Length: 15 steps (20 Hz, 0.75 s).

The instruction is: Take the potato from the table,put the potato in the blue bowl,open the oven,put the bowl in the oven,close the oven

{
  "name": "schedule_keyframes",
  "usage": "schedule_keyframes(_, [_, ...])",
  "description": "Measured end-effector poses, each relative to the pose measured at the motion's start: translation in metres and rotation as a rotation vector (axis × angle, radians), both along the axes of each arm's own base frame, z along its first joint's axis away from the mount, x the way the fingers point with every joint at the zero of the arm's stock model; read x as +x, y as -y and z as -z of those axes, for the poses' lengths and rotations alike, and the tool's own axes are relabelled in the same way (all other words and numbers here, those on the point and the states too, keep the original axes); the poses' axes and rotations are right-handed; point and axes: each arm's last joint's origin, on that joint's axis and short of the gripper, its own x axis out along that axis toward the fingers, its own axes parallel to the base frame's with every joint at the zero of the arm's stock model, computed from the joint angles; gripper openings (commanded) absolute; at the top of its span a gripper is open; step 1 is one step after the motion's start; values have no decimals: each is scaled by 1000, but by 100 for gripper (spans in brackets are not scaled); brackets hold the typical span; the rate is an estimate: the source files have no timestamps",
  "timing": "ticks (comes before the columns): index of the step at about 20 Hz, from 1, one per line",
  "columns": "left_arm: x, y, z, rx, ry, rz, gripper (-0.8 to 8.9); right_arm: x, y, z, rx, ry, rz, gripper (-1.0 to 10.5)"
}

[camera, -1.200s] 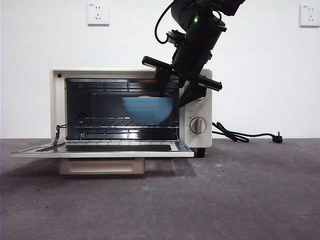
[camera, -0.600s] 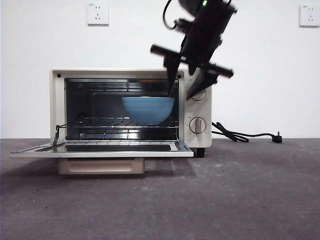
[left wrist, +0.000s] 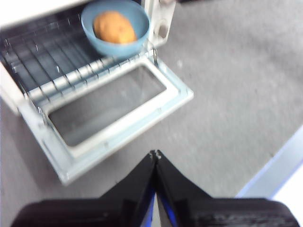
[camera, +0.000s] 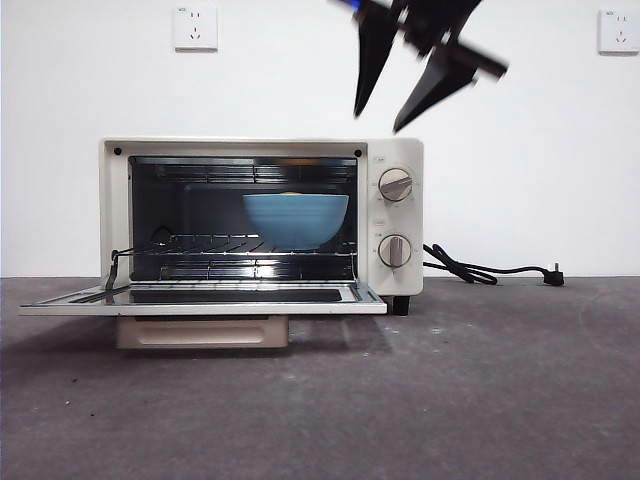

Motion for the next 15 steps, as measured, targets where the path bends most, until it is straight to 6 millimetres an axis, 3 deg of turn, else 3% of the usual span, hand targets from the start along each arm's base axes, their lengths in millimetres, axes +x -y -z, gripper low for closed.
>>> schedule_keyframes(4, [8,-4,1,-21,37,-47,-8,-35,12,-25,-51,6,-83,221])
schedule_keyframes(7, [21,-8,17,-32,-8,-84,-8,-62,23,-42,-80,18,-137,221])
schedule_keyframes(10, [42,-14,47,-71,-77,-111,-8,-93,38,-60,-87,29,-187,221])
schedule_keyframes(15, [78,-40,98,-136,-157,-238,-8,-152,70,-89,-30,75,-270,221])
